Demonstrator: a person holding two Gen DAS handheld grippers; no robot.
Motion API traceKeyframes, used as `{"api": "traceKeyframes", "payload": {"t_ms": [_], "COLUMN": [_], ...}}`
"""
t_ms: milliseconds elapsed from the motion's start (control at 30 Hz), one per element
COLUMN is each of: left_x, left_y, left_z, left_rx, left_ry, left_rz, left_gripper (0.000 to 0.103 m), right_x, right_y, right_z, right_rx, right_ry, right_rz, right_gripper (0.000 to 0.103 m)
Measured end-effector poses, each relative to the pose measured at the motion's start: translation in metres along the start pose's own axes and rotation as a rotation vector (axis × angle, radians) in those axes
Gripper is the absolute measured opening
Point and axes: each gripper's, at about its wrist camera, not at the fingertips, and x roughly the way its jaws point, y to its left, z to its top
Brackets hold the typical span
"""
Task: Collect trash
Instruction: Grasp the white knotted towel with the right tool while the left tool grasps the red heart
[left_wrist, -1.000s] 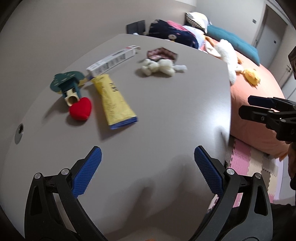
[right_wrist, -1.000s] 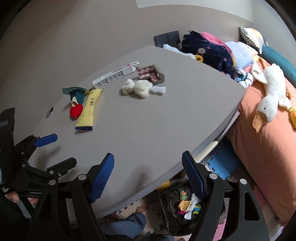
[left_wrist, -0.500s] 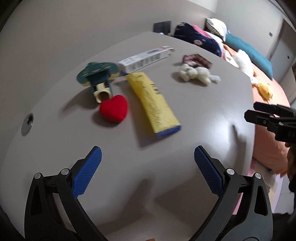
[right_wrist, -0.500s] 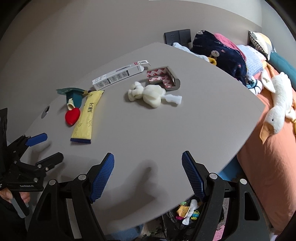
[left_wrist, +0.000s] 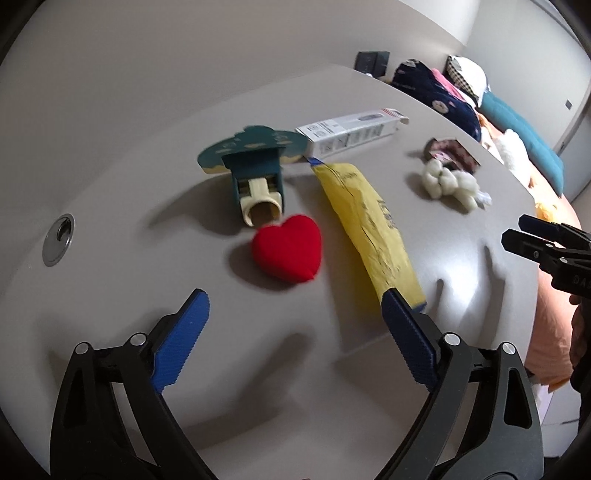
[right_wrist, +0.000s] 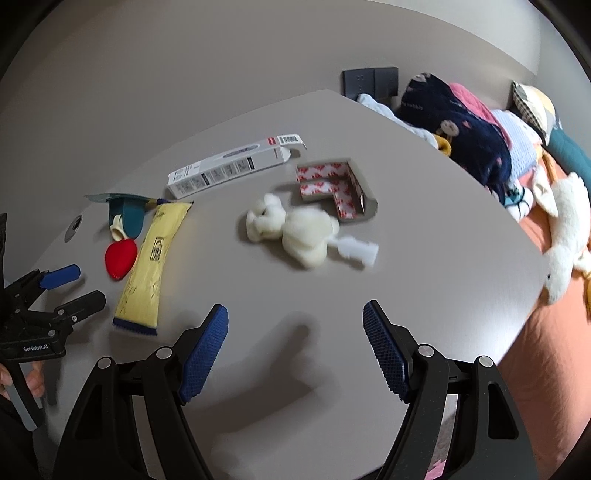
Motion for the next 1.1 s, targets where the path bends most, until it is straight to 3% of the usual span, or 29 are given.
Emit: {"api": "traceKeyframes", "payload": {"t_ms": [567,800,933,1100], "left_x": [0.036,0.043,0.040,0.040], "left_y": [0.012,0.011,0.012,0.008], "left_z": [0.027,0.028,0.025,0.022], "left_rx": [-0.051,-0.039,-0.033,-0.013], "left_ry": [0.042,0.054,0.046,0.037], "left_rz": [0.035,0.041,0.048,0.049], "left_gripper": [0.085,0.065,0.057,0.048], "right_x": [0.052,0.073,0.075,0.071], "right_y": [0.009,0.006,0.004,0.010], "right_z": [0.050,0.055,0.053,0.050], "right_rx": [-0.110,-0.098,-0.075,-0.095], "right_ry": [0.048,0.088,0.090,0.088], "right_rz": [-0.027,-0.020,0.004,0.002], "right_gripper": [0.076,0.076,0.068,0.047]}}
